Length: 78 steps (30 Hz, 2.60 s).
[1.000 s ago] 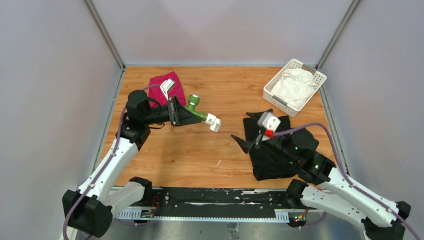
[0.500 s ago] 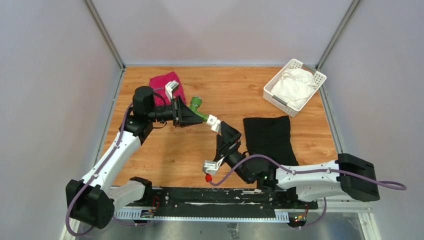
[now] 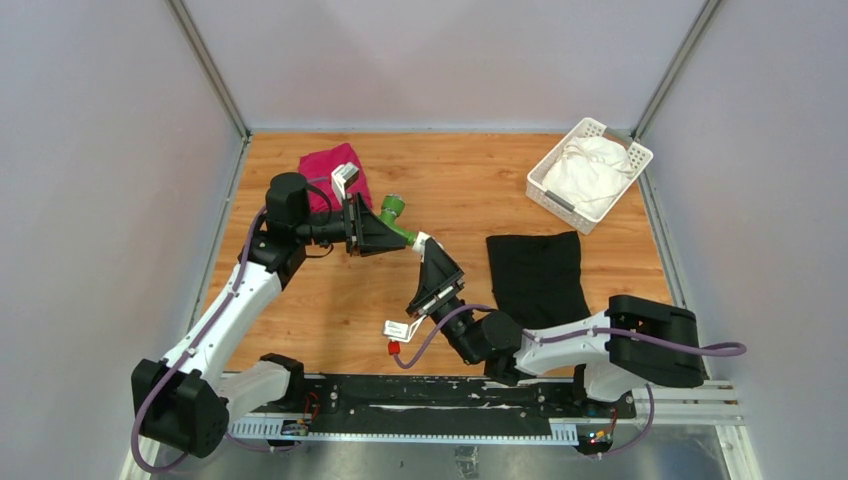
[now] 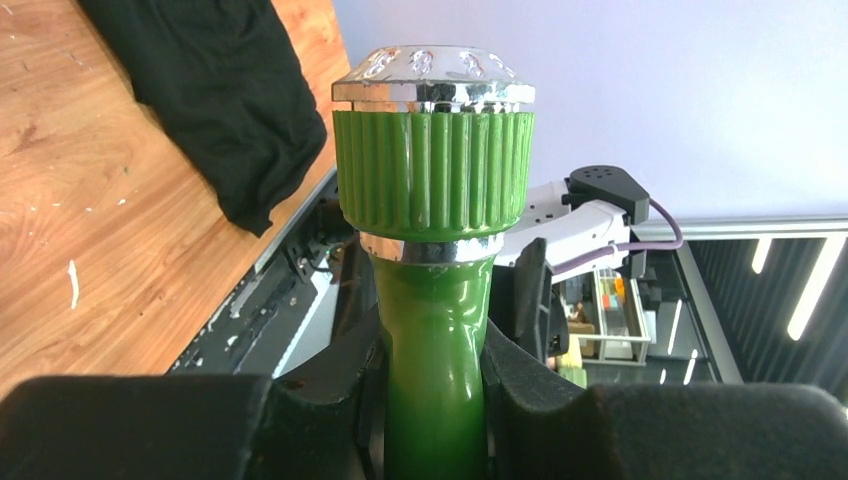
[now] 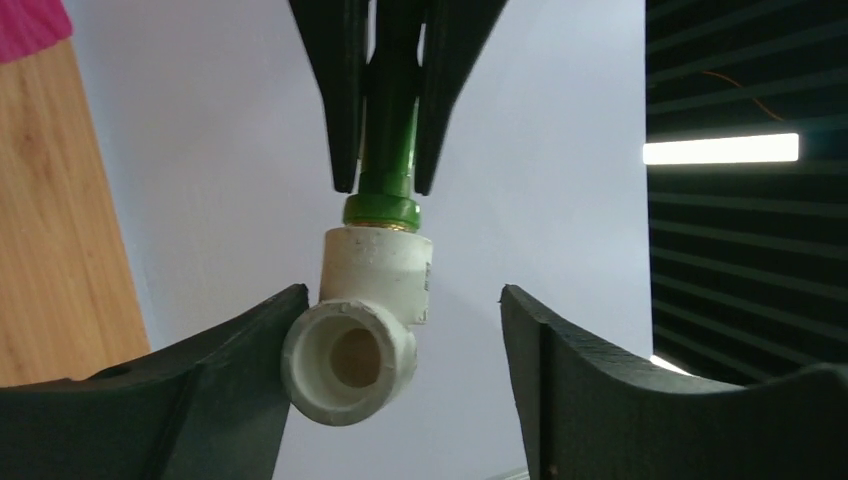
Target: Install the water faucets
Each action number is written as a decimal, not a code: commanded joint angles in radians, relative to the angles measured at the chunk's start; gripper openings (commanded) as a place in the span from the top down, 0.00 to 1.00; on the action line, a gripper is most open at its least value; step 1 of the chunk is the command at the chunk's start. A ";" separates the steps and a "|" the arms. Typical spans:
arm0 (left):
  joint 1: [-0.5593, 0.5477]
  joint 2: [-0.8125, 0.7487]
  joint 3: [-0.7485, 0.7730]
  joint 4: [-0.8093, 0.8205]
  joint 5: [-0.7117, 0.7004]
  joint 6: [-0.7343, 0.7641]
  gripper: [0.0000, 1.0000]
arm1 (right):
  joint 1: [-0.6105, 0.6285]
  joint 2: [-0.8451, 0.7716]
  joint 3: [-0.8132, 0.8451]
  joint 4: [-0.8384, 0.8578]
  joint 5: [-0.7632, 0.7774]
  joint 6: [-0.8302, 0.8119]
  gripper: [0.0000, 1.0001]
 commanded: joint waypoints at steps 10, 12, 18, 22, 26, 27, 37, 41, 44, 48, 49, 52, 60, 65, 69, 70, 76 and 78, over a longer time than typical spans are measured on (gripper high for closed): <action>0.008 -0.008 0.006 0.011 0.053 0.008 1.00 | -0.003 -0.036 0.036 0.109 0.011 -0.020 0.57; 0.006 -0.005 0.006 0.009 0.055 0.010 1.00 | -0.001 -0.052 0.048 0.084 0.023 0.018 0.60; 0.006 0.007 0.008 0.006 0.083 0.049 1.00 | 0.011 -0.271 0.169 -0.519 0.088 0.506 0.61; 0.006 -0.003 0.010 0.029 0.090 0.090 1.00 | -0.060 -0.461 0.335 -1.145 -0.135 1.044 0.71; 0.007 -0.009 0.010 0.075 0.110 0.123 1.00 | -0.141 -0.528 0.395 -1.313 -0.306 1.296 0.69; 0.006 -0.013 0.006 0.080 0.115 0.130 1.00 | -0.162 -0.535 0.411 -1.348 -0.351 1.353 0.68; 0.006 -0.104 -0.017 0.126 0.117 0.292 1.00 | -0.521 -0.482 0.468 -1.398 -1.017 1.961 0.62; 0.006 -0.137 -0.026 0.125 0.124 0.336 1.00 | -0.621 -0.410 0.469 -1.318 -1.229 2.152 0.63; 0.006 -0.170 -0.035 0.118 0.103 0.386 1.00 | -0.677 -0.372 0.453 -1.236 -1.341 2.281 0.62; 0.006 -0.204 -0.039 0.100 0.075 0.446 1.00 | -0.736 -0.317 0.419 -1.100 -1.479 2.455 0.60; 0.006 -0.210 -0.037 0.092 0.068 0.464 1.00 | -0.737 -0.311 0.419 -1.097 -1.489 2.461 0.59; 0.006 -0.230 -0.036 0.048 0.042 0.506 1.00 | -0.739 -0.304 0.432 -1.143 -1.487 2.443 0.48; 0.006 -0.224 -0.015 0.001 0.024 0.521 1.00 | -0.767 -0.381 0.473 -1.478 -1.303 2.190 0.01; 0.006 -0.220 0.004 -0.039 0.007 0.520 1.00 | -0.770 -0.500 0.451 -1.569 -1.170 1.987 0.01; 0.006 -0.228 0.039 -0.067 -0.064 0.454 1.00 | -0.767 -0.579 0.421 -1.582 -1.096 1.864 0.01; 0.007 -0.225 0.059 -0.102 -0.089 0.445 1.00 | -0.762 -0.582 0.426 -1.600 -1.084 1.844 0.01; 0.008 -0.123 0.221 -0.373 -0.167 0.485 1.00 | -0.596 -0.630 0.386 -1.598 -0.829 1.583 0.01; 0.007 -0.066 0.249 -0.460 -0.152 0.503 1.00 | -0.503 -0.627 0.376 -1.589 -0.698 1.492 0.01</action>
